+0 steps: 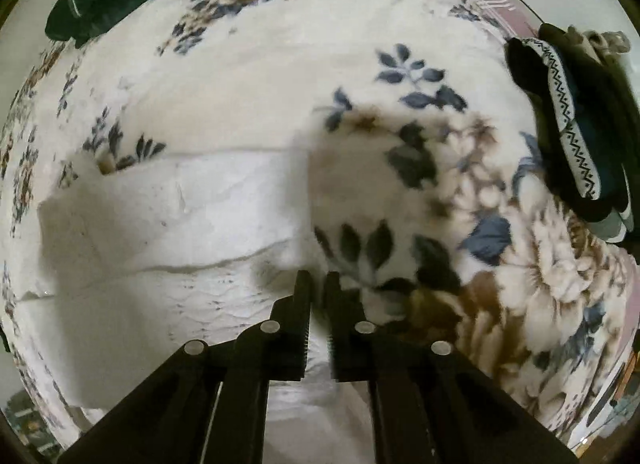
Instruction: Fold small clothes
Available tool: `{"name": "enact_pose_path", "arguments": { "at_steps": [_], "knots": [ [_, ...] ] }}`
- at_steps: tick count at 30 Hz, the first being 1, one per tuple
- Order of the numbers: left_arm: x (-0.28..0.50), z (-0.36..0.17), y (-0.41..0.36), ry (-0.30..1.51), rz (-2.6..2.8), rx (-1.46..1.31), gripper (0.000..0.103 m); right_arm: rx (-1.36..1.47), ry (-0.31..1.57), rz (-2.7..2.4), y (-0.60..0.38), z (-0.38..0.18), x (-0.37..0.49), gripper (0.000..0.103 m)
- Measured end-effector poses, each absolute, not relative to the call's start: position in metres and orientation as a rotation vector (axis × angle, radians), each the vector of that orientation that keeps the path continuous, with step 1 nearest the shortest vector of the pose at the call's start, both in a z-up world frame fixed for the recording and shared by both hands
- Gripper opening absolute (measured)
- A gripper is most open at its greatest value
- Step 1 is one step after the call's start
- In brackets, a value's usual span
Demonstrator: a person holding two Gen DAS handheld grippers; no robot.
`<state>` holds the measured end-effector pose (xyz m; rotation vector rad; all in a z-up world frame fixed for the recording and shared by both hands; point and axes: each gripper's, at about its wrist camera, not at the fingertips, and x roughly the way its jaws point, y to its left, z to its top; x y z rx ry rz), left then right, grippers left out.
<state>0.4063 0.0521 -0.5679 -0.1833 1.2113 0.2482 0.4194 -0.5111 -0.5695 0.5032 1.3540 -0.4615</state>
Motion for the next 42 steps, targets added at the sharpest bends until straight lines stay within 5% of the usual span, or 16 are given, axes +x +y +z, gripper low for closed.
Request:
{"name": "enact_pose_path", "arguments": {
  "at_steps": [3,16,27,39,41,42],
  "knots": [
    [0.439,-0.556,0.051,1.154,0.252,-0.194,0.103,0.543,1.281,-0.455,-0.511,-0.552,0.411,0.044],
    [0.533,-0.61,0.04,1.244,0.205,-0.067,0.103,0.619,1.455,-0.352,-0.518,-0.599,0.413,0.045],
    [0.398,-0.517,-0.057,1.2,0.119,0.026,0.103,0.62,1.525,-0.157,-0.575,-0.536,0.346,0.048],
    [0.166,-0.6,-0.339,1.601,-0.189,0.14,0.103,0.579,1.639,0.032,-0.659,-0.57,0.326,0.048],
    [0.161,-0.619,-0.365,1.607,-0.189,0.181,0.094,0.615,1.631,0.067,-0.664,-0.578,0.339,0.048],
    [0.162,-0.625,-0.372,1.594,-0.162,0.212,0.076,0.633,1.622,0.087,-0.664,-0.581,0.346,0.048]
  ]
}}
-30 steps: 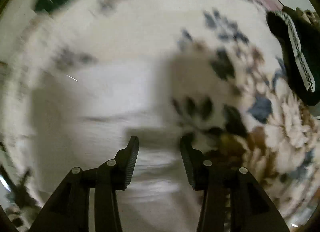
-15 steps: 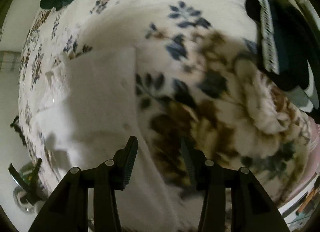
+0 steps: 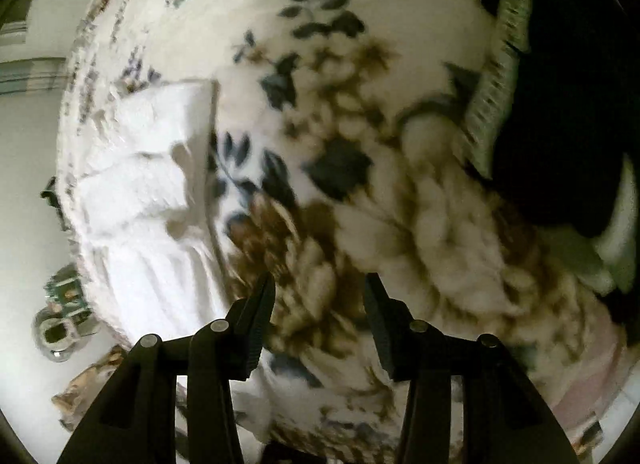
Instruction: Fold small clothes
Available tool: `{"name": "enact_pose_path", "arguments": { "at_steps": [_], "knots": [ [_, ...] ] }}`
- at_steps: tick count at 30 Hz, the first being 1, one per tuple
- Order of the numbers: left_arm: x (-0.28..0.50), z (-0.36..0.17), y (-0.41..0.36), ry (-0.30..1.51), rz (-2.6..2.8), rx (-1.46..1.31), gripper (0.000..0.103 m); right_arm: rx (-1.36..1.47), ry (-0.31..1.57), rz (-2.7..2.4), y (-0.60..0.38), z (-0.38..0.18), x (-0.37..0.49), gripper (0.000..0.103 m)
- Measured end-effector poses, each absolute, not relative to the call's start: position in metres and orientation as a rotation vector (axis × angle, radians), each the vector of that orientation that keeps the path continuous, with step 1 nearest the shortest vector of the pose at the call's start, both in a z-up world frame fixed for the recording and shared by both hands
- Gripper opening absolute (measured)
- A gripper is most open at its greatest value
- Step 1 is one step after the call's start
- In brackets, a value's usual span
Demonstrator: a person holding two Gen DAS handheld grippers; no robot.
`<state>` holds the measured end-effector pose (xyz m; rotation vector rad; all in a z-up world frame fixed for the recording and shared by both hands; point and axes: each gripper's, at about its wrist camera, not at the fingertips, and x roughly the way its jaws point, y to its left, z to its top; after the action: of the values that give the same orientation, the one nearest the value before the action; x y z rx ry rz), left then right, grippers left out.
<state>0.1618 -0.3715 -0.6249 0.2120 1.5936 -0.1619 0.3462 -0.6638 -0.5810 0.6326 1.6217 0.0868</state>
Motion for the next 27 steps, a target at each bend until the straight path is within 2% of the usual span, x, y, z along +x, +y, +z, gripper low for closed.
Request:
{"name": "enact_pose_path", "arguments": {
  "at_steps": [1,2,4,6,14,15,16,17,23,27],
  "knots": [
    [0.163,-0.627,-0.373,1.585,-0.144,0.216,0.059,0.65,1.608,0.112,-0.664,-0.584,0.356,0.048],
    [0.167,-0.627,-0.37,1.565,-0.113,0.194,0.05,0.663,1.6,0.132,-0.662,-0.588,0.367,0.048],
    [0.173,-0.621,-0.362,1.541,-0.076,0.159,0.009,0.712,1.585,0.181,-0.655,-0.597,0.394,0.048],
    [0.178,-0.609,-0.35,1.509,-0.06,0.109,0.005,0.77,1.573,0.225,-0.647,-0.609,0.42,0.048],
    [0.182,-0.548,-0.328,1.416,-0.051,0.083,0.004,1.056,1.588,0.297,-0.611,-0.677,0.503,0.048],
    [0.183,-0.542,-0.324,1.407,-0.051,0.078,0.003,1.068,1.597,0.306,-0.607,-0.679,0.506,0.044],
    [0.185,-0.531,-0.317,1.39,-0.051,0.071,0.003,1.051,1.595,0.306,-0.602,-0.677,0.509,0.036],
    [0.181,-0.527,-0.311,1.382,-0.049,0.067,0.003,1.004,1.595,0.305,-0.596,-0.671,0.513,0.01],
    [0.18,-0.483,-0.241,1.29,0.0,-0.045,0.003,0.783,1.549,0.282,-0.559,-0.587,0.533,0.009],
    [0.179,-0.467,-0.181,1.254,0.055,-0.177,0.003,0.596,1.553,0.268,-0.492,-0.515,0.563,0.009]
  ]
}}
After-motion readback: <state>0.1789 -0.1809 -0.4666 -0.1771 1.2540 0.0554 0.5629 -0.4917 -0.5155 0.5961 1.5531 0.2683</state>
